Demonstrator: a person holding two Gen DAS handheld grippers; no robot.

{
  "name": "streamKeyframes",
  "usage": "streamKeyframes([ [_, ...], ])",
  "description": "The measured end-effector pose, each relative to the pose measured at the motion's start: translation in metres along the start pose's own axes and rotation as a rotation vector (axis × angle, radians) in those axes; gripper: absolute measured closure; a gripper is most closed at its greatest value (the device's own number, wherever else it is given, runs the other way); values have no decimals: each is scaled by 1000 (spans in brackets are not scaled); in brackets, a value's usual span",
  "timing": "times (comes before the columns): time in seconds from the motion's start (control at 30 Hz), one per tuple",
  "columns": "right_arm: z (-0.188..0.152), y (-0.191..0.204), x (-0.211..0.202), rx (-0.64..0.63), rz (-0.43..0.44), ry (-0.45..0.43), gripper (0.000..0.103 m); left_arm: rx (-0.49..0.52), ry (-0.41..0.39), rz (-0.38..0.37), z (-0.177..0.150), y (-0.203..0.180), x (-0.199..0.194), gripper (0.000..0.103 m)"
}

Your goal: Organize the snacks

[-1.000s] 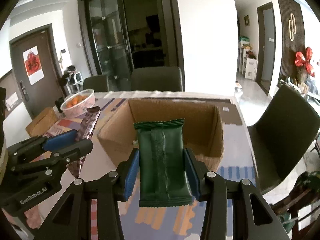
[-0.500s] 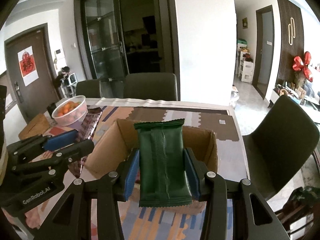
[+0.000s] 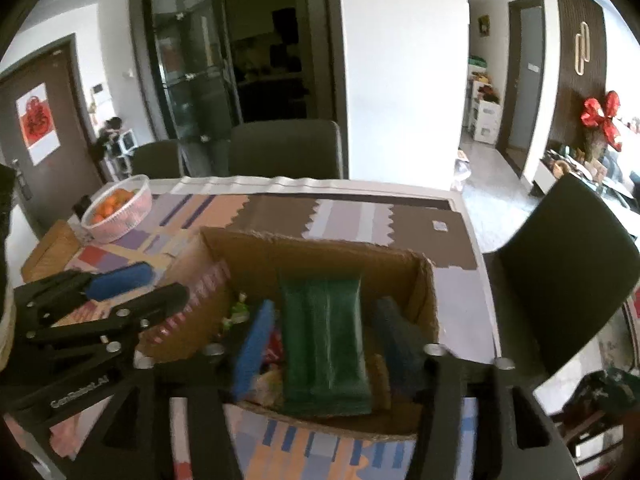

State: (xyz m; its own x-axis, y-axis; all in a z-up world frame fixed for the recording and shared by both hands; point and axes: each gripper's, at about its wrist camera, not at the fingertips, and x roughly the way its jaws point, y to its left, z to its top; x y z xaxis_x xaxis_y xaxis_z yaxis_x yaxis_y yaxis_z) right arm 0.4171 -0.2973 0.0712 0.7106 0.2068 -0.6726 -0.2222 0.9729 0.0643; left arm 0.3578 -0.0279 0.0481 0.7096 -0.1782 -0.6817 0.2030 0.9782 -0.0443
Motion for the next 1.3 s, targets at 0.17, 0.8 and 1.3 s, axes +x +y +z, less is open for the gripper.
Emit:
streamKeyframes([
  [0.17, -10, -3, -10, 10, -41, -9, 32, 10, -30, 44, -10, 1, -15, 42],
  [0.8, -69, 9, -114, 18, -137, -191, 9, 11, -226, 121, -69, -16, -124, 6],
  [1.3, -134, 18, -175, 27, -180, -256, 5, 19, -279, 145, -129, -33, -176, 0],
])
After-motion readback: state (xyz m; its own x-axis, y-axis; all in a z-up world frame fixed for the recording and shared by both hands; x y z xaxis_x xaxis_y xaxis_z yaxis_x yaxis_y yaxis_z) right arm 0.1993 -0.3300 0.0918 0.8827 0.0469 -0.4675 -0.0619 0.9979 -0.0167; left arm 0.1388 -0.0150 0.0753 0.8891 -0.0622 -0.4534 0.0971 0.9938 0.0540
